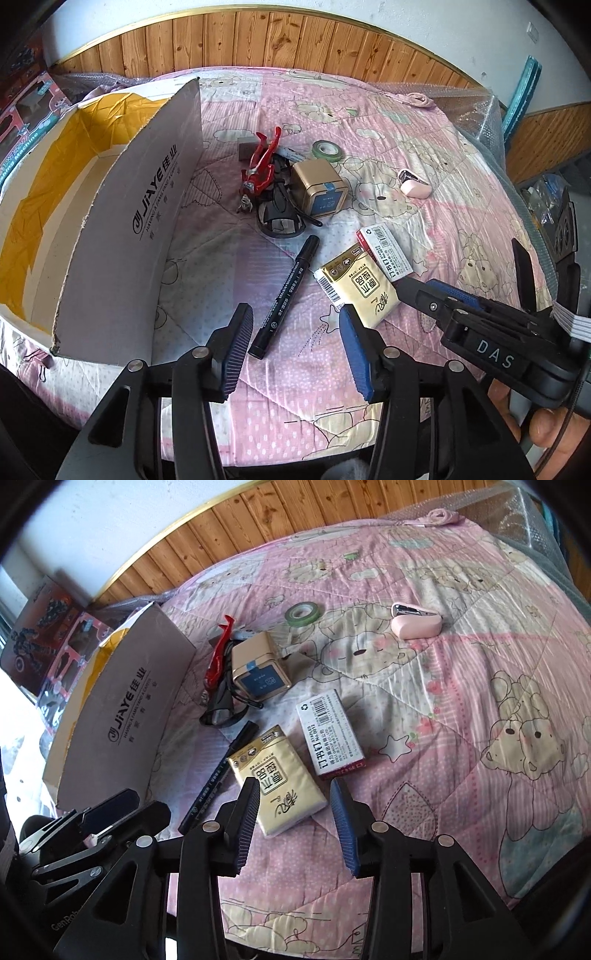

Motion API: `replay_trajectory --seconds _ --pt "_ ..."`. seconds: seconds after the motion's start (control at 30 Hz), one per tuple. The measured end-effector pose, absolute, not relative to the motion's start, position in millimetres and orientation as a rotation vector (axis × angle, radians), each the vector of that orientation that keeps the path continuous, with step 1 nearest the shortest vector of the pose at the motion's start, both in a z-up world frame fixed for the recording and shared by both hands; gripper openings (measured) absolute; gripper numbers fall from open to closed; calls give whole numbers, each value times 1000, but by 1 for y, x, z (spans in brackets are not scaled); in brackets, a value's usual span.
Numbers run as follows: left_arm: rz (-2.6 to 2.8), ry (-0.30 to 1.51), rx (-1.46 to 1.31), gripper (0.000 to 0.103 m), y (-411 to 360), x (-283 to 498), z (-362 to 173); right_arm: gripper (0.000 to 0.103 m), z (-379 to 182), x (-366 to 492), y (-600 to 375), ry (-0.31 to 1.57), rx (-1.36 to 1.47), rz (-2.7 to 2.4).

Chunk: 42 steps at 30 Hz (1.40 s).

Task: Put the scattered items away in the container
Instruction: 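Grasp the black marker with the left tool while the right tool grasps the grey staples box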

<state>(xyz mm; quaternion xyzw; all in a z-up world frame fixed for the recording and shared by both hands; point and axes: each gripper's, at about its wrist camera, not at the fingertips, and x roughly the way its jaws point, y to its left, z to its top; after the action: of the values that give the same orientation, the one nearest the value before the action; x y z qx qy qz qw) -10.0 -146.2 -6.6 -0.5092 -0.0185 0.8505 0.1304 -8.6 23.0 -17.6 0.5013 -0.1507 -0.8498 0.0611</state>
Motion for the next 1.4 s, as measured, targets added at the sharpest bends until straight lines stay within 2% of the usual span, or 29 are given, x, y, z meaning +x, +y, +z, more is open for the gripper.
replay_trajectory --seconds 0.37,0.43,0.67,0.73,0.77,0.83,1.13,1.4 --pt "2412 19 -1575 51 -143 -48 -58 43 -46 -54 24 -238 1674 -2542" --pt "2402 26 -1590 51 -142 -53 -66 47 -52 -62 21 -183 1692 -2540" --pt "2381 54 -1576 51 -137 -65 -80 52 -66 -81 12 -38 1719 -2560" --pt "2389 58 -1557 49 -136 -67 -79 47 -65 -81 14 -52 1699 -2581" --pt "2390 62 -1543 42 -135 -67 -79 41 -64 -80 16 -70 1694 -2588" --pt "2400 82 -1529 23 -135 -67 -78 40 -63 -76 20 -102 1687 -2595" --pt "2397 69 -1517 16 -135 -57 -69 39 -60 -71 28 -204 1674 -2611" --pt "2426 69 -1471 16 -127 -49 -41 39 -46 -57 31 -271 1630 -2611"
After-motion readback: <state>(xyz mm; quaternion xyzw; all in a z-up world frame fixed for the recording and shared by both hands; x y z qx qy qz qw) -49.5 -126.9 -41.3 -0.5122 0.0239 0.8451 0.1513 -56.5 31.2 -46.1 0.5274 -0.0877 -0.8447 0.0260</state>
